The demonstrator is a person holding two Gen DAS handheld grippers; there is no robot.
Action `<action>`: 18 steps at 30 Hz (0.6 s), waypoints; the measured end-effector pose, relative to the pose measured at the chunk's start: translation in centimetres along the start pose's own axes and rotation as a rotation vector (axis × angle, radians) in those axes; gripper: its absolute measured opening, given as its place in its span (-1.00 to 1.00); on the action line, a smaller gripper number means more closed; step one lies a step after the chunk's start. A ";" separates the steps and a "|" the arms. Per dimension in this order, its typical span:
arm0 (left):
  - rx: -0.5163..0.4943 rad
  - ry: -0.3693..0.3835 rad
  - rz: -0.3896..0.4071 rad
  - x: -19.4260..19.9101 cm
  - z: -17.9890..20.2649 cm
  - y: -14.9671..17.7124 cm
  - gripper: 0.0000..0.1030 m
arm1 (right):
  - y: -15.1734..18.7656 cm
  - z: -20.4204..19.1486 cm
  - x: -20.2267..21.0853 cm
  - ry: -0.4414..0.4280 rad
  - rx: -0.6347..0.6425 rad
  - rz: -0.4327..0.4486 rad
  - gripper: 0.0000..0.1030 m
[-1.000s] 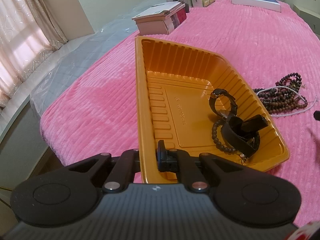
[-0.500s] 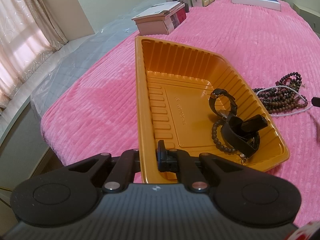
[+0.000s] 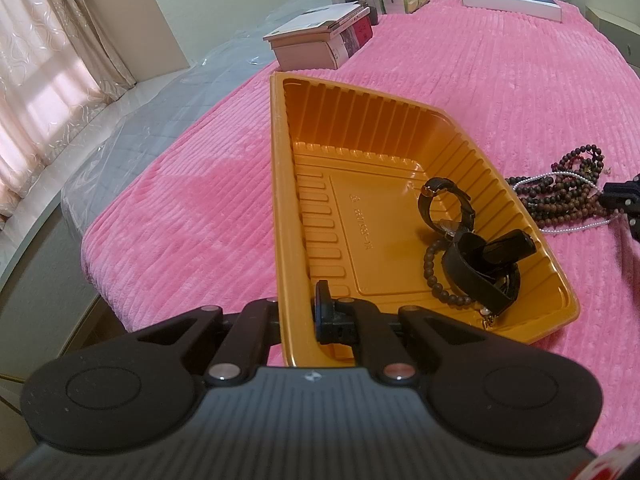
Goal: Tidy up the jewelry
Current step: 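Grasp the white pearl necklace strand with the right gripper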
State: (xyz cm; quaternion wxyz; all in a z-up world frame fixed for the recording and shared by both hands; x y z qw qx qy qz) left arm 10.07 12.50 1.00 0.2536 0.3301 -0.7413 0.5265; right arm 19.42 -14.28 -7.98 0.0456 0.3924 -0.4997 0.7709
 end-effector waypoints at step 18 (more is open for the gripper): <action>0.002 0.002 0.003 0.1 -0.1 0.0 -0.93 | -7.1 4.0 10.6 0.141 -0.002 0.314 -0.96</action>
Point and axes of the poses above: each gripper's, at about its wrist camera, not at the fingertips, and x roughly against the way its jaws point, z to its right, y to its underside, the point moved 4 cm from there along -x, roughly the way its jaws point, and after that the axes turned 3 degrees about -x, right-handed, at the moved point
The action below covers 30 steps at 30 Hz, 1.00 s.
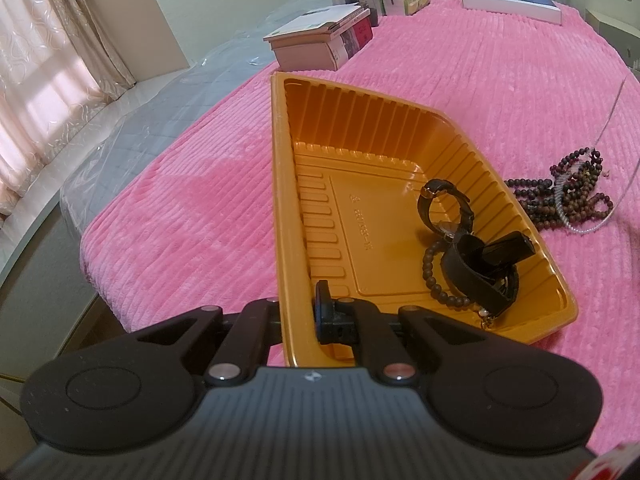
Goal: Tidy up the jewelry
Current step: 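Grasp the white pearl necklace strand with the right gripper, then lift the pearl necklace over the tray and release it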
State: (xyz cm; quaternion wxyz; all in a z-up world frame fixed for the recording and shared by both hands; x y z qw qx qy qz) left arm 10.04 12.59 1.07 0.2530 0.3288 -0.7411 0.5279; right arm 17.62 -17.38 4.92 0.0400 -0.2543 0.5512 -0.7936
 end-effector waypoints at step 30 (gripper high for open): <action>0.012 0.016 -0.001 -0.2 -0.3 0.2 -0.93 | -12.7 -5.8 2.3 -0.423 -0.024 0.208 -0.96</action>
Point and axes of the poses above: each gripper's, at about its wrist camera, not at the fingertips, and x roughly against the way its jaws point, z to its right, y to its underside, the point moved 4 cm from there along -x, roughly the way its jaws point, and after that the axes turned 3 degrees about -x, right-handed, at the moved point
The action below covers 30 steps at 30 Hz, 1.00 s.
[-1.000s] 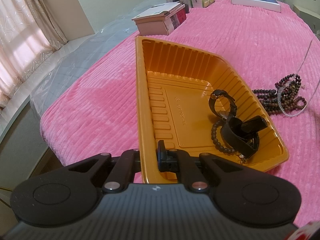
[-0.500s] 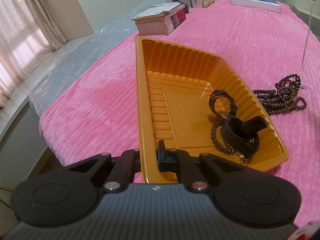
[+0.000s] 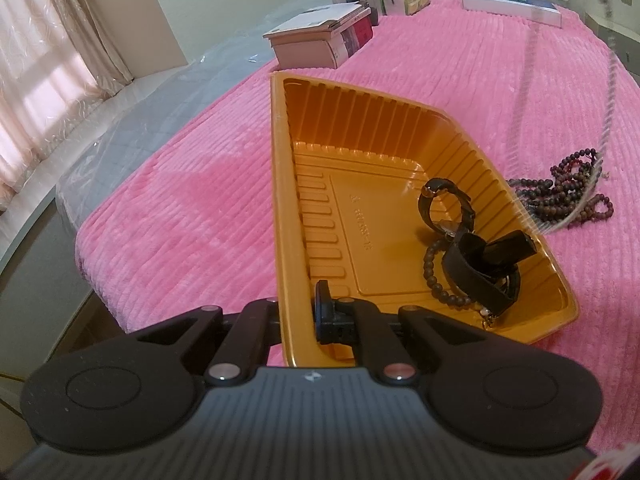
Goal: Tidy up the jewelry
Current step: 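Lift the pearl necklace over the tray and release it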
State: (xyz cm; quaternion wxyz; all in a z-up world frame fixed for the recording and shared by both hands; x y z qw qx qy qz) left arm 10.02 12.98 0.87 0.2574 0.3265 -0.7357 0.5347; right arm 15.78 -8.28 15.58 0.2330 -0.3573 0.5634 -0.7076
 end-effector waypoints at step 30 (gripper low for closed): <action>0.011 0.001 -0.003 -0.3 -0.2 0.0 -0.93 | 7.9 -2.1 -11.5 -0.107 0.014 -0.264 -0.96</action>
Point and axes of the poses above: each gripper's, at about its wrist camera, not at the fingertips, and x roughly against the way its jaws point, z to its right, y to its underside, the point moved 4 cm from there along -x, roughly the way its jaws point, and after that the axes turned 3 degrees about -x, right-handed, at the moved point
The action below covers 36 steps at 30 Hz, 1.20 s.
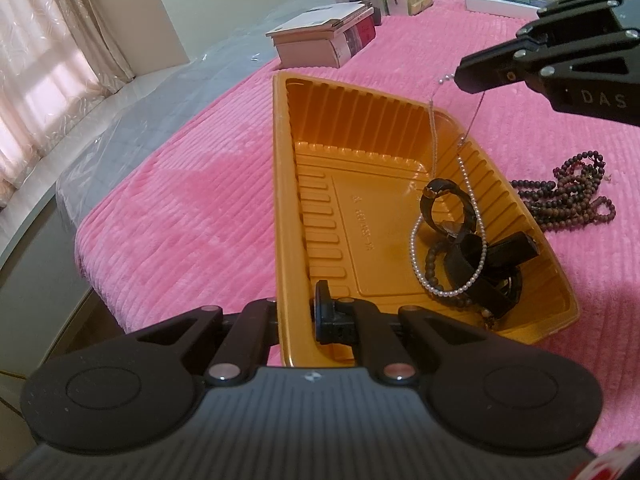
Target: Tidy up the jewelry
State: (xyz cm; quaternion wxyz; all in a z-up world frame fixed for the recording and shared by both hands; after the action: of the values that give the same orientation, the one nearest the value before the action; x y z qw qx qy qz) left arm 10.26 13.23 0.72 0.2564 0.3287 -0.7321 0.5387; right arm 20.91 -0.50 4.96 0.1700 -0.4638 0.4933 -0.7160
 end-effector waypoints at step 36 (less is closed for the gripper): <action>-0.011 -0.011 0.000 0.4 0.2 -0.1 -0.93 | 19.6 11.3 11.7 0.370 -0.587 -0.188 -0.25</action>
State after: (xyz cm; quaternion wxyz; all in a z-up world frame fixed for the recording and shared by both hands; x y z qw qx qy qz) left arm 10.05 12.92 1.01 0.2539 0.3302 -0.7366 0.5328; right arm 20.07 -23.83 -5.25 -0.1295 -0.3987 0.6555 -0.6282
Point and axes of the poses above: each gripper's, at about its wrist camera, not at the fingertips, and x roughly against the way its jaws point, z to its right, y to its underside, the point moved 4 cm from there along -x, roughly the way its jaws point, and after that the axes turned 3 degrees about -x, right-handed, at the moved point
